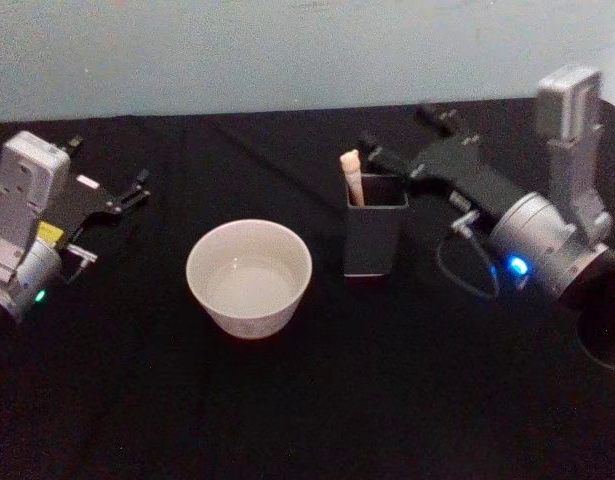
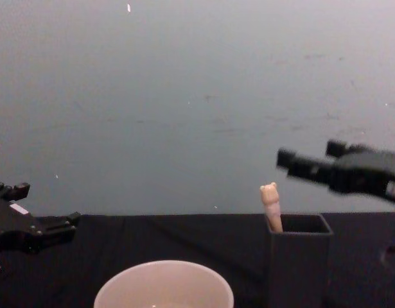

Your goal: Pick up the stirring spoon with one hand, stir inside the cup, then place it back in its original position.

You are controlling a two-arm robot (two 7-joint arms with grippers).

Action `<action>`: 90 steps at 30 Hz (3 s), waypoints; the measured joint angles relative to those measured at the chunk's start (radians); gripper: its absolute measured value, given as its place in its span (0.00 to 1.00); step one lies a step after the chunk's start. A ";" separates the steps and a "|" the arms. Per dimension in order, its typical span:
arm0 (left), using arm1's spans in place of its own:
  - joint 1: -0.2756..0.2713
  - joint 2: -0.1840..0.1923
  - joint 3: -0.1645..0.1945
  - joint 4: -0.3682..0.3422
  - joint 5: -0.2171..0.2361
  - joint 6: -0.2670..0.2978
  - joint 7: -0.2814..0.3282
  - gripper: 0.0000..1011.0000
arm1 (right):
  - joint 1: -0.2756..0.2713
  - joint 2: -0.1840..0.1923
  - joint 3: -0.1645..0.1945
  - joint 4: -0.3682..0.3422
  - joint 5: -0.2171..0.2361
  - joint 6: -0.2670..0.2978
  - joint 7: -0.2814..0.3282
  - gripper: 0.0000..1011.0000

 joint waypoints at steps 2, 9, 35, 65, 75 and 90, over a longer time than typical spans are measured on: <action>0.000 0.000 0.000 0.000 0.000 0.000 0.000 0.99 | 0.002 -0.009 0.021 0.001 0.006 -0.021 -0.022 0.99; 0.000 0.000 0.000 0.000 0.000 0.000 0.000 0.99 | 0.023 -0.047 0.065 0.067 -0.052 -0.010 -0.150 0.99; 0.000 0.000 0.000 0.000 0.000 0.000 0.000 0.99 | 0.059 -0.073 0.056 0.237 -0.176 0.065 -0.199 0.99; 0.000 0.000 0.000 0.000 0.000 0.000 0.000 0.99 | 0.057 -0.071 0.056 0.231 -0.171 0.060 -0.199 0.99; 0.000 0.000 0.000 0.000 0.000 0.000 0.000 0.99 | 0.057 -0.071 0.056 0.231 -0.171 0.060 -0.199 0.99; 0.000 0.000 0.000 0.000 0.000 0.000 0.000 0.99 | 0.057 -0.071 0.056 0.231 -0.171 0.060 -0.199 0.99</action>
